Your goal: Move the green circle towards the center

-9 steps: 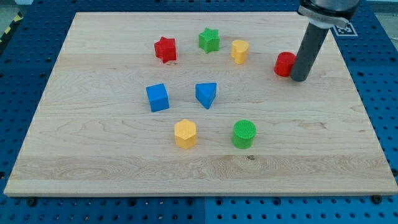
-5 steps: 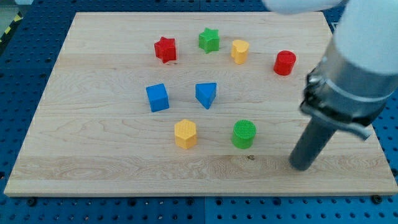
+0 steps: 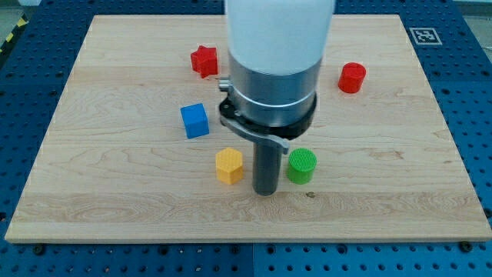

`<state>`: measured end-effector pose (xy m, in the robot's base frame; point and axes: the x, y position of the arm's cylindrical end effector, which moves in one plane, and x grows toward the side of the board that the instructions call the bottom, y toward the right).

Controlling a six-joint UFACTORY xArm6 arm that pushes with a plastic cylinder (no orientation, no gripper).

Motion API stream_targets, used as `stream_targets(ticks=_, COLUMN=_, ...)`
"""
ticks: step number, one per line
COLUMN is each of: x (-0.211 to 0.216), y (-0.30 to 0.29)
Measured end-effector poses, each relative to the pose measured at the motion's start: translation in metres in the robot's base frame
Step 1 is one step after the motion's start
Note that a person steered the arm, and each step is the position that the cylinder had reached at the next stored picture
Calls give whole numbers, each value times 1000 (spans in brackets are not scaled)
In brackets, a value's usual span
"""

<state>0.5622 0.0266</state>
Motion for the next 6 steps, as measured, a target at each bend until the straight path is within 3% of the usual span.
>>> stream_targets(ticks=6, x=-19, y=48)
